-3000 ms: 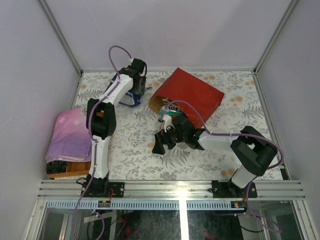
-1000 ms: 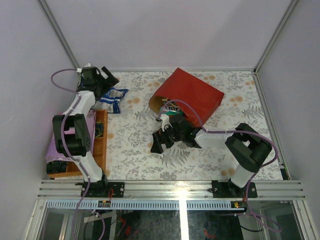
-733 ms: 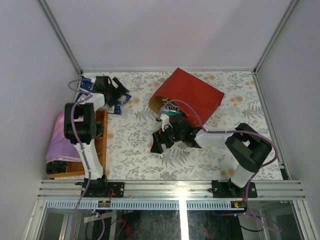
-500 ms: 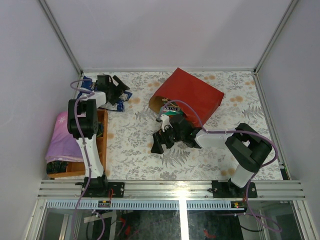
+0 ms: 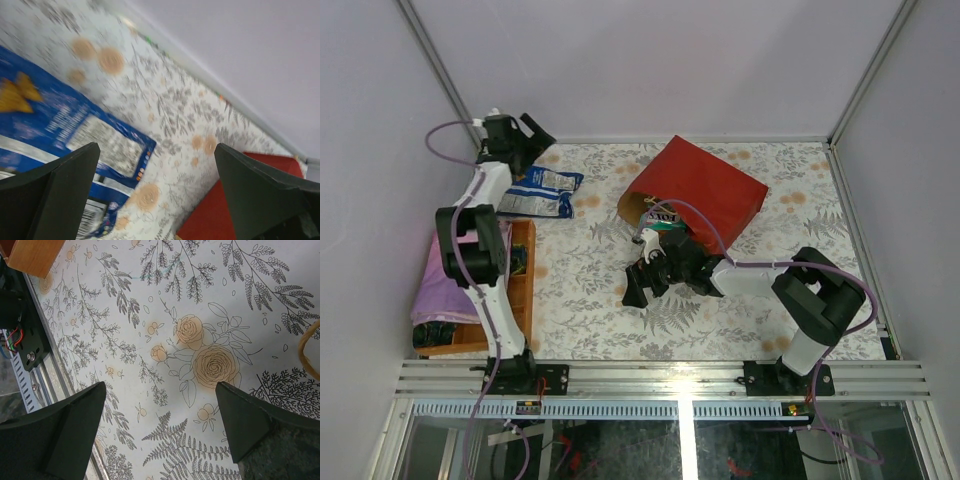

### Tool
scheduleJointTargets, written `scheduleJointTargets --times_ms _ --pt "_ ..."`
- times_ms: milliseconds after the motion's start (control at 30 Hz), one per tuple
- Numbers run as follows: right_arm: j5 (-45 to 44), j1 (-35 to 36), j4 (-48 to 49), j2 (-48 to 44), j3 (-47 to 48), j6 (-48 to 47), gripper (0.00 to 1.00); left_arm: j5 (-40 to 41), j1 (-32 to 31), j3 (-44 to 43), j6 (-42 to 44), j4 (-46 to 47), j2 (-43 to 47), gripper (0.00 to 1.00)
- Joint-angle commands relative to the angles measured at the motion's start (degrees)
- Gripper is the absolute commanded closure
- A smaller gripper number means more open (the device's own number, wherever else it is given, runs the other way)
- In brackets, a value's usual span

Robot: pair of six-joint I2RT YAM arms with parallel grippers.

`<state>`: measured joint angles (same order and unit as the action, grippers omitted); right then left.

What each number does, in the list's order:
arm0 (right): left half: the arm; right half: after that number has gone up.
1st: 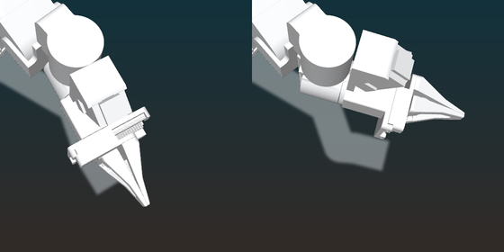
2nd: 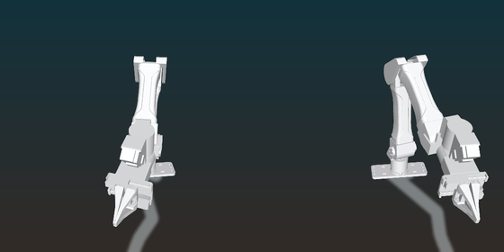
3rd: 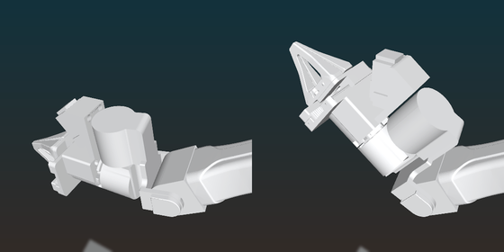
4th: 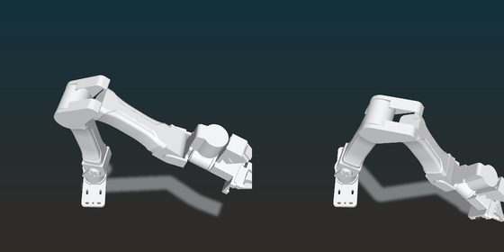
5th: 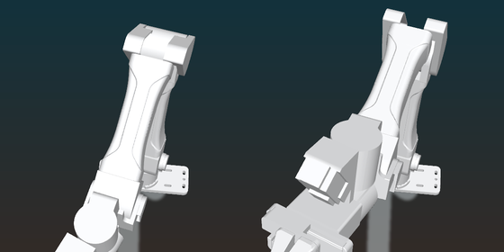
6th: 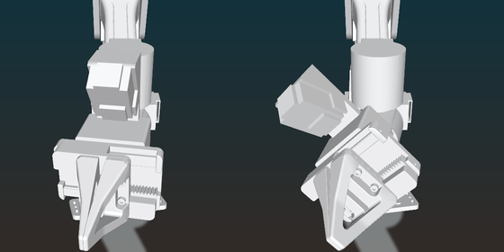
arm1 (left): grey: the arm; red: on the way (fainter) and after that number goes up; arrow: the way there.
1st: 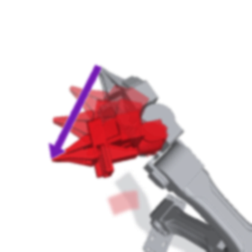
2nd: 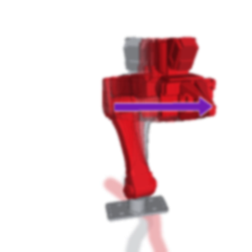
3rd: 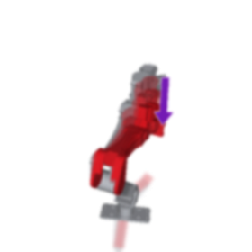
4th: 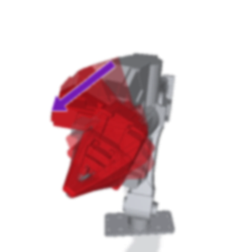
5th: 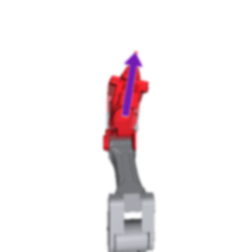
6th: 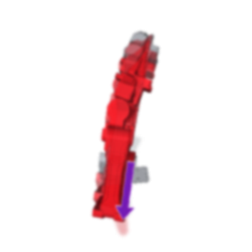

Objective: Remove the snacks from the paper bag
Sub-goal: Adjust the snack at the corner of the board.

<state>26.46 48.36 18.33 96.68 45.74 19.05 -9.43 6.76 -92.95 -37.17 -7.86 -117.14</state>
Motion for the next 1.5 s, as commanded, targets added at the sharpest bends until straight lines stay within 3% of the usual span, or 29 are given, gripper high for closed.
scheduleJointTargets --times_ms 0,200,533,800,900,1133,1233,1367,1467 --pt "0.26 -0.33 0.55 -2.47 -0.07 -1.05 0.01 -0.82 7.3 -2.01 1.86 -1.59 -1.27 0.0" --pt "-0.39 -0.35 0.14 -3.14 -0.79 -1.41 0.01 -11.12 11.2 -18.78 2.86 -9.74 -18.25 0.0" --pt "-0.86 -0.33 -0.51 -2.74 -0.37 -1.33 0.01 -5.13 12.46 -28.25 -0.87 -10.95 -26.31 0.0" --pt "-1.12 -0.35 -1.47 -1.65 1.07 -2.09 0.01 -3.11 15.04 -41.39 -4.49 -13.99 -32.94 0.0" --pt "-1.27 -0.37 -1.8 -1.67 1.26 -2.18 0.01 -2.54 13.39 -35.9 -0.4 -11.23 -26.54 0.0" --pt "-0.53 -0.37 -2.49 -1.66 2.21 -2.74 0.01 12.72 5.26 -11.5 15.88 1.23 -0.17 0.0" --pt "-0.57 -0.32 -2.38 -1.83 1.91 -2.69 0.01 18.51 2.5 -8.58 20.27 -4.49 4.11 0.0" --pt "-0.38 -0.3 -2.38 -2.21 1.43 -2.57 0.01 21.28 0.94 -13.49 24.84 -19.92 0.49 0.0" --pt "-0.11 -0.29 -2.5 -2.45 0.89 -2.5 0.01 26.15 -1.49 -12.76 28.8 -26.47 -1.24 0.0"
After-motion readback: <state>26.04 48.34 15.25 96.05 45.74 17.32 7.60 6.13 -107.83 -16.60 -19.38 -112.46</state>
